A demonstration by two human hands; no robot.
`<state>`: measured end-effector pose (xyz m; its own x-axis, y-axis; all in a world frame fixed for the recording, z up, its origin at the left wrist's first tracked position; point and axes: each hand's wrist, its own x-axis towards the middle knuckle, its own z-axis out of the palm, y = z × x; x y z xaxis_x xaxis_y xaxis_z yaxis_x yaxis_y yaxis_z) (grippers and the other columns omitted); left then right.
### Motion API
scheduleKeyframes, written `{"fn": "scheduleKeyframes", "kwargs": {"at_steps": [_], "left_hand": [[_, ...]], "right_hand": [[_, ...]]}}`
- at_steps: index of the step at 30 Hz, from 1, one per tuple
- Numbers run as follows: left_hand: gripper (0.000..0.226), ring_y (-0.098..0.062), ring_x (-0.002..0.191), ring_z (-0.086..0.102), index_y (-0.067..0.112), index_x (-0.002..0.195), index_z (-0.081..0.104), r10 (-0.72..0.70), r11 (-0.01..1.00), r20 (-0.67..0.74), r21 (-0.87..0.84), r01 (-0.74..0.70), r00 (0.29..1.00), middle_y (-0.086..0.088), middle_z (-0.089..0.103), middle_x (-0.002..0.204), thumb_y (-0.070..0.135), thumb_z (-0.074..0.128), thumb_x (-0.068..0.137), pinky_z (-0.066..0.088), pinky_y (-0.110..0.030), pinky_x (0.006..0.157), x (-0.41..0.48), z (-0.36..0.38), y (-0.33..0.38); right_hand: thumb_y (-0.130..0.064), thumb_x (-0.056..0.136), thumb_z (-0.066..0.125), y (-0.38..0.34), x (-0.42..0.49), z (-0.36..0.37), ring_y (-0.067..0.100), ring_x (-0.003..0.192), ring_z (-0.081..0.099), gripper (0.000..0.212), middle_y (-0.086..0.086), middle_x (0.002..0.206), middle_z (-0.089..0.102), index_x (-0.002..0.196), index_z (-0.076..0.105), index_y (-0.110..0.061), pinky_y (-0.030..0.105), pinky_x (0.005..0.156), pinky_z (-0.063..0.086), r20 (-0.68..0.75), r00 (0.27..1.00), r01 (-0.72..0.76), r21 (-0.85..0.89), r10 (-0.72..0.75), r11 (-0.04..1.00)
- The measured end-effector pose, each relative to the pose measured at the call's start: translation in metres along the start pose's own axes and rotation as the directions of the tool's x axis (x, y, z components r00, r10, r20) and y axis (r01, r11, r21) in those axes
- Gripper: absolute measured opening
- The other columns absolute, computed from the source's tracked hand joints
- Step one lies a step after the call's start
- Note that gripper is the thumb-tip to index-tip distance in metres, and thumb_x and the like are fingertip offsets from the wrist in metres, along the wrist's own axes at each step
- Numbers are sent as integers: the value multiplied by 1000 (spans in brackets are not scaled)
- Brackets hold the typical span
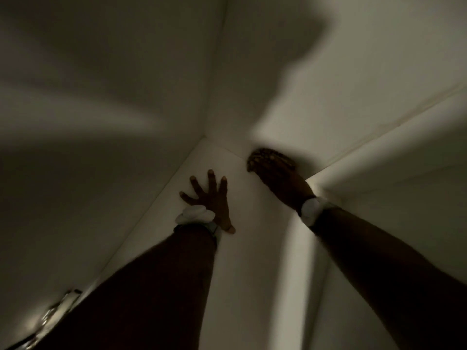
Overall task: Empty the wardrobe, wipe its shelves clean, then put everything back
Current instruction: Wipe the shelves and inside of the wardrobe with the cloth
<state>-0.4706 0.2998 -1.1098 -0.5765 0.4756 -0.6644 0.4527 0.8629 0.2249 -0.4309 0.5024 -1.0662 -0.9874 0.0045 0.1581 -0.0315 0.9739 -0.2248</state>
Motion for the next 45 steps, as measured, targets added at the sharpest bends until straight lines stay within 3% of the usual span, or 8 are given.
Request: {"fn": "scheduleKeyframes", "kwargs": {"at_steps": [4, 14, 20, 25, 32, 36, 40, 45], "left_hand": [[156, -53, 141, -33, 37, 154, -25, -3, 1000, -22, -13, 2, 1000, -3, -40, 159, 66, 89, 52, -7, -85, 101, -3, 1, 0], [155, -52, 143, -30, 39, 154, -24, 19, 1000, -53, -8, -19, 998, 0, -37, 160, 68, 88, 50, -4, -84, 103, -2, 4, -2], [160, -54, 143, -28, 37, 156, -20, 33, 999, -23, -3, -33, 999, -1, -36, 161, 70, 89, 43, -1, -85, 102, -4, -3, -4], [153, -54, 144, -25, 38, 156, -20, -1, 1000, -3, 7, 1, 1000, 0, -34, 162, 65, 90, 52, 12, -84, 105, -11, -9, 5], [153, -48, 143, -32, 44, 157, -13, -14, 999, -18, -45, 13, 1000, 6, -33, 162, 59, 93, 48, 3, -84, 105, -5, -2, -4], [157, -51, 142, -32, 42, 157, -16, -23, 999, -14, -42, 22, 1000, 6, -34, 161, 58, 95, 46, 8, -86, 103, 3, -1, -6], [161, -56, 141, -27, 38, 156, -18, 7, 1000, -28, -3, -7, 1000, -2, -31, 163, 64, 93, 42, 12, -85, 102, 4, -2, -7], [165, -48, 147, -24, 29, 158, -16, 49, 998, -34, 51, -47, 998, -13, -29, 162, 80, 82, 35, 3, -80, 109, 5, 2, -1]], "right_hand": [[-51, 108, 14, -12, 40, 47, 23, 153, 21, 60, 3, 163, 30, 155, 38, -22, 39, 126, 10, 85, 996, 32, -89, -24, 995], [-11, 106, 44, -6, 43, 78, 33, 130, 57, 33, 14, 138, 61, 131, 64, -3, 48, 115, 33, 46, 978, 207, -309, -203, 928], [-17, 109, 41, 19, -121, 33, 27, 148, 34, 43, 3, 158, 41, 152, 43, -16, 52, 122, 19, -90, 988, -145, -205, 129, 968], [-26, 99, 19, 6, -175, 42, 35, 148, 31, 59, 3, 161, 34, 156, 36, -25, 54, 121, 9, -53, 805, -586, -233, 591, 776], [-24, 108, 22, -7, -182, 43, 35, 140, 44, 50, 12, 152, 48, 146, 53, -17, 47, 124, -7, -127, 761, -649, -138, 636, 748], [-14, 98, 32, 4, -197, 42, 32, 144, 39, 55, 7, 155, 44, 150, 48, -18, 55, 122, 11, -55, 810, -583, -192, 584, 790], [-1, 90, 56, -31, -192, 46, 29, 141, 43, 55, 9, 150, 50, 144, 55, -12, 44, 123, 16, -174, 730, -668, 27, 661, 744], [-2, 83, 37, -110, -187, 69, 25, 153, 18, 73, 1, 161, 33, 153, 41, -19, 52, 124, 7, -34, 611, -762, 246, 791, 599]]}}
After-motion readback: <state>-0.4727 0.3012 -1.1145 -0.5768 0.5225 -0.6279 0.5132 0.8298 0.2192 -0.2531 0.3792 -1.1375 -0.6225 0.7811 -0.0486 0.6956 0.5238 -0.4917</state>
